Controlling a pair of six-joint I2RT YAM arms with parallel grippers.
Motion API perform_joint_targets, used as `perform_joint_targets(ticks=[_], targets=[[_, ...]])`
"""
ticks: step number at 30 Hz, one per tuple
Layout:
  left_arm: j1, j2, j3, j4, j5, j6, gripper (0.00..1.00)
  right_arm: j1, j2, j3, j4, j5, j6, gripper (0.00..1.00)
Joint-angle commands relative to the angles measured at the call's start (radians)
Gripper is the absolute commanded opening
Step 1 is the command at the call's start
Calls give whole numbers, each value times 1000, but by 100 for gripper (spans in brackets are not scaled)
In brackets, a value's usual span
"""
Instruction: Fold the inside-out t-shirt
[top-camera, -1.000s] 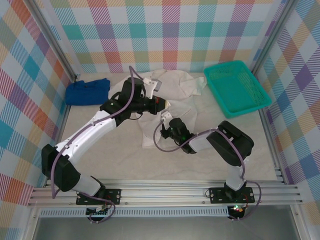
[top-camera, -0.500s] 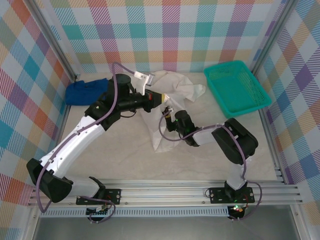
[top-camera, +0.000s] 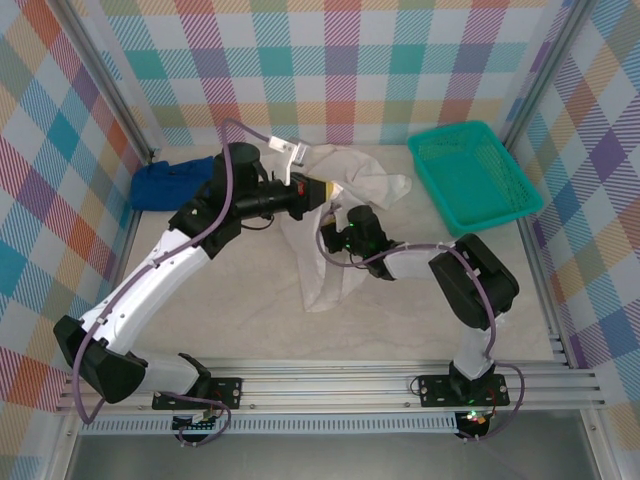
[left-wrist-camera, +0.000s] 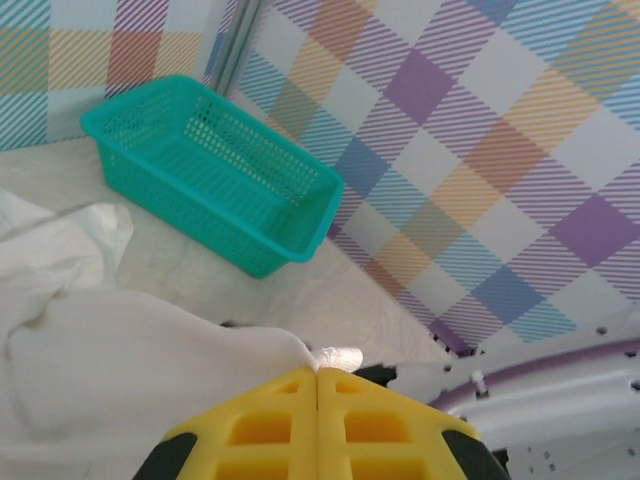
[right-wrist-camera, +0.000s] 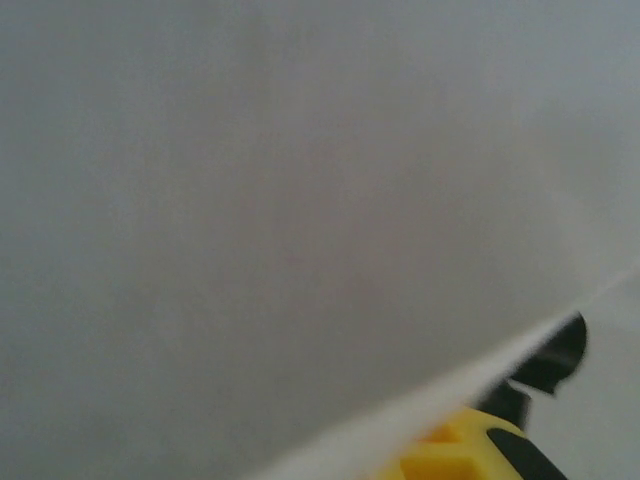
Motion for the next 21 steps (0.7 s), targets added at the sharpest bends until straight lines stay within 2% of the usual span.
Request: perform_joint_targets(ticks=[1, 7, 14, 17, 21], targets=[[-24, 14, 96, 70, 42, -18, 0, 23, 41, 80, -147, 138, -3, 19], [-34, 25, 181, 73, 45, -40, 0, 24, 113, 230, -336, 252, -12, 21], [-41, 35, 186, 97, 57, -61, 0, 22, 189, 369, -498, 285, 5, 30], [-43, 23, 162, 97, 75, -48, 0, 3, 205, 408, -535, 246, 34, 32], [-42, -24, 132, 34, -17, 10, 0, -34, 161, 354, -457, 99, 34, 34]])
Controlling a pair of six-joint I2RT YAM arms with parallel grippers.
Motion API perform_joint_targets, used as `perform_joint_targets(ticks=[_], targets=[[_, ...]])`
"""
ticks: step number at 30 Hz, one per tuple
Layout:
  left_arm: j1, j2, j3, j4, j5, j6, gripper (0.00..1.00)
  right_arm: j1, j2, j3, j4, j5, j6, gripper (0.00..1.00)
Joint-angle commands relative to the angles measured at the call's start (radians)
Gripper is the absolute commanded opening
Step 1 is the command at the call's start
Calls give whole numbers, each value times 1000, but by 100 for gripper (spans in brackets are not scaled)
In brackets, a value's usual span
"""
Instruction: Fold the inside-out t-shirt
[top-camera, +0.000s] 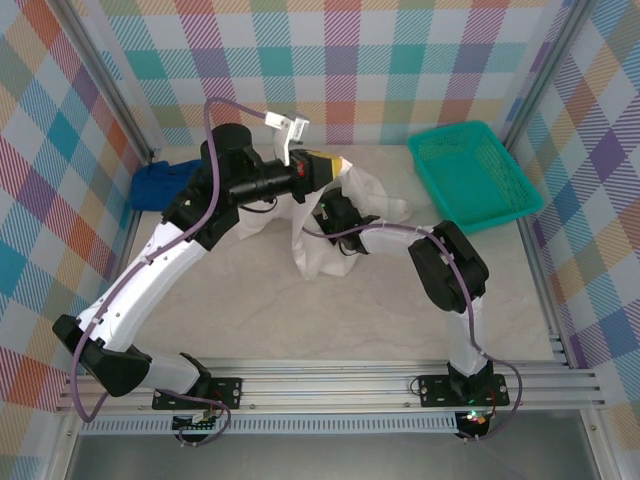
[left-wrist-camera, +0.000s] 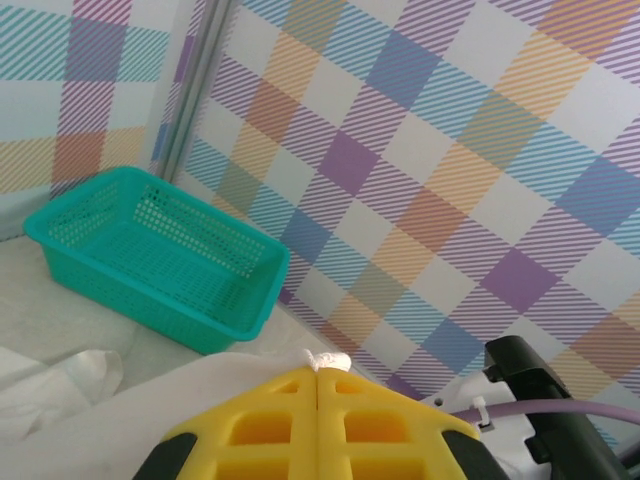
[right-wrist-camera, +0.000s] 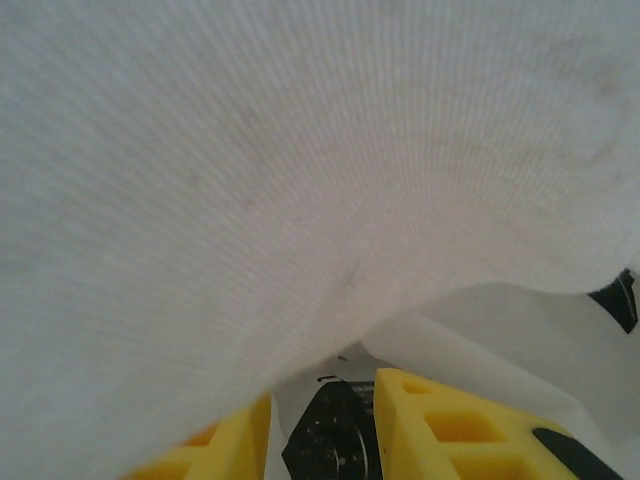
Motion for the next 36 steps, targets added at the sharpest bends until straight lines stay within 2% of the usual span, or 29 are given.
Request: perform_joint_targets(ticks=[1, 5, 8, 11, 13, 15, 19, 24, 27, 36], targets=[[-16, -67, -28, -49, -68, 53, 0, -38, -54, -50, 54, -148, 2, 34], [-13, -116, -103, -83, -155, 90, 0, -71, -127, -125, 111, -296, -39, 36], [-10, -149, -148, -100, -221, 105, 0, -83, -172, -169, 127, -350, -80, 37], [-7, -169, -172, -86, -203, 110, 0, -85, -173, -175, 109, -297, -77, 37], [-6, -175, -182, -50, -129, 108, 0, -86, -144, -140, 64, -231, -50, 37], [-7, -179, -180, -31, -78, 110, 0, -86, -125, -119, 53, -217, -37, 39], [-7, -194, -180, -43, -88, 130, 0, -85, -116, -98, 49, -225, -32, 42], [-8, -205, -220, 86, -40, 83, 0, -60, -41, 30, -107, -77, -71, 43], [-8, -181, -174, 126, -28, 49, 0, -23, 4, 64, -123, 27, -152, 44], [-12, -100, -4, 135, 46, 21, 0, -18, 138, 252, -247, 60, -249, 54]])
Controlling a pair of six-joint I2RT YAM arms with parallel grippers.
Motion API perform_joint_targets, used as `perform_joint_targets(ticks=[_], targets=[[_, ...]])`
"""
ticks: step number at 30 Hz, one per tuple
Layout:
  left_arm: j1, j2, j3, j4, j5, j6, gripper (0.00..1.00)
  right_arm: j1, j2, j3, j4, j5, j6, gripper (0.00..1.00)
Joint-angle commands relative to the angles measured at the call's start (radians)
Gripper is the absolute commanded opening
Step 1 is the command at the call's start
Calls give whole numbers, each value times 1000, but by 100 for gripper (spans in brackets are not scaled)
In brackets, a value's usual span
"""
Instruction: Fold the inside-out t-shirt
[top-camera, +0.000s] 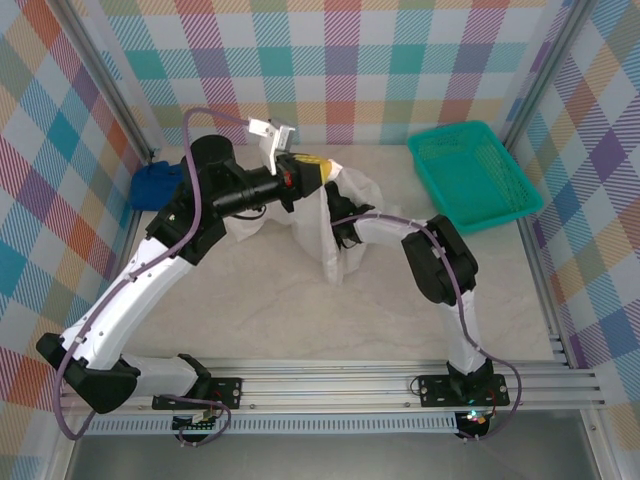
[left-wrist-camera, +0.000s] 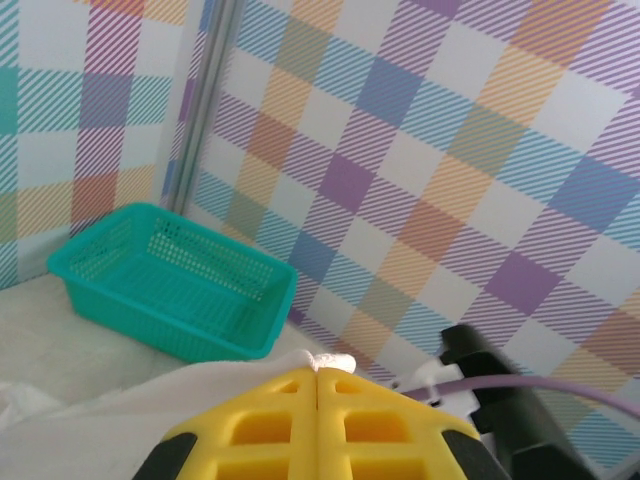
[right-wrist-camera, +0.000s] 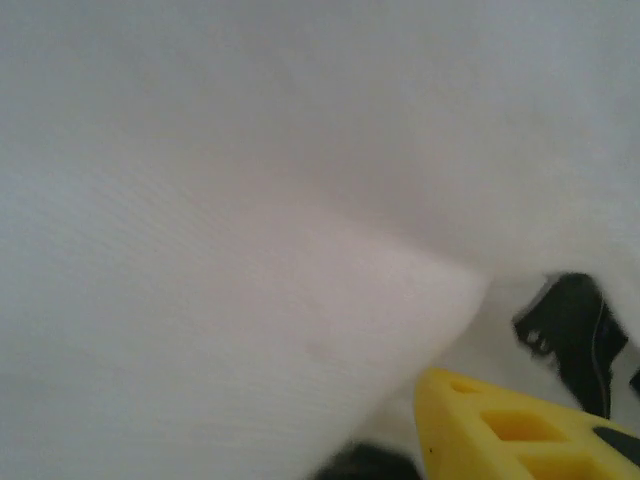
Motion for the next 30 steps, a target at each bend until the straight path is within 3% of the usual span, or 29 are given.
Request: perform_joint_targets(ticks=[1, 8, 14, 17, 21, 25, 28, 30], targets=[[-7, -2, 78, 73, 63, -21, 0, -6, 51, 101, -98, 41, -63, 55], [-8, -8, 148, 32, 59, 16, 0, -7, 169, 295, -248, 56, -80, 65], [-5, -50, 167, -15, -33, 86, 0, -9, 219, 351, -356, 35, -81, 78], [0, -72, 165, -34, -113, 112, 0, -15, 232, 354, -400, -6, -113, 78], [13, -109, 108, -9, -256, 114, 0, -21, 244, 367, -461, -79, -123, 63], [44, -154, 34, 24, -449, 99, 0, -39, 249, 353, -513, -180, -121, 29], [84, -153, 25, -22, -575, 87, 0, -63, 197, 268, -473, -253, -103, 8], [112, -137, 6, -52, -641, 78, 0, -69, 145, 220, -438, -276, -102, 2]])
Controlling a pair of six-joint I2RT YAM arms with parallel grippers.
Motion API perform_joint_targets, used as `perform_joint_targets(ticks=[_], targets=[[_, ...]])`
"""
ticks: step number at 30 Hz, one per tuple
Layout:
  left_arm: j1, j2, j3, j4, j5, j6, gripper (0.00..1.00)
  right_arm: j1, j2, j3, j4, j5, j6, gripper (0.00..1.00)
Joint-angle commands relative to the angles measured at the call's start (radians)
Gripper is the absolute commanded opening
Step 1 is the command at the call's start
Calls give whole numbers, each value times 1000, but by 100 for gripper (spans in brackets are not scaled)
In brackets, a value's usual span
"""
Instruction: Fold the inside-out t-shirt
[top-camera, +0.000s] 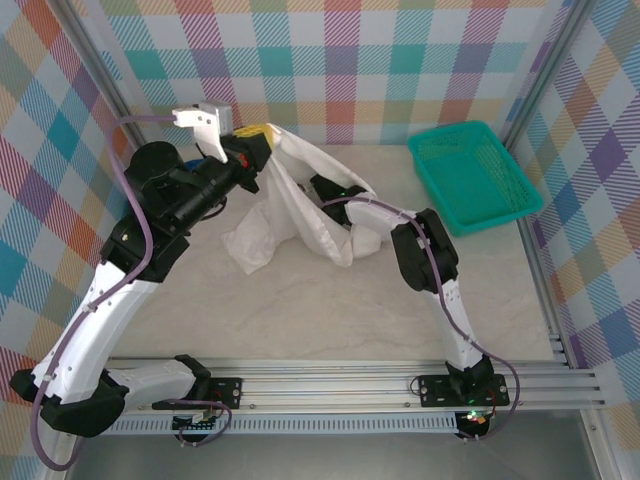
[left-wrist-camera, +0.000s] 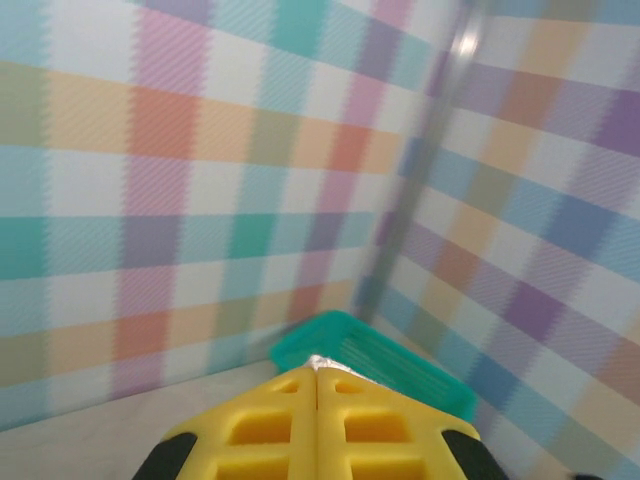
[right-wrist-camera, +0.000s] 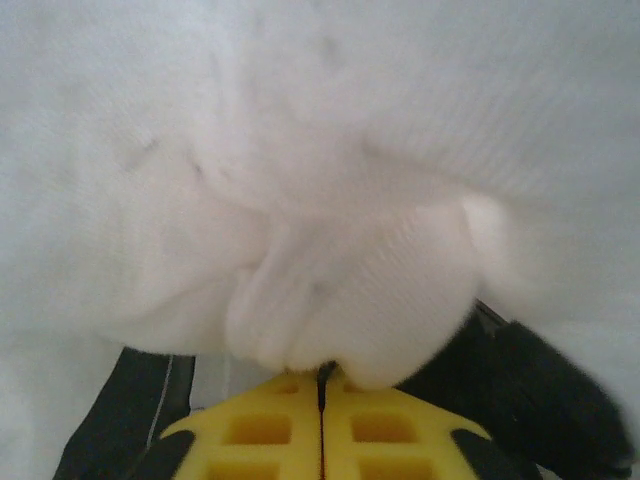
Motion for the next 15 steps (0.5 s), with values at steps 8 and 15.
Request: perform_joint_targets(ticks=[8, 15], targets=[[311, 166, -145, -76, -249, -134, 0, -23, -330, -270, 4, -219, -28, 0], [394, 400, -171, -50, -68, -158, 0, -19, -550, -472, 174, -439, -8, 0]])
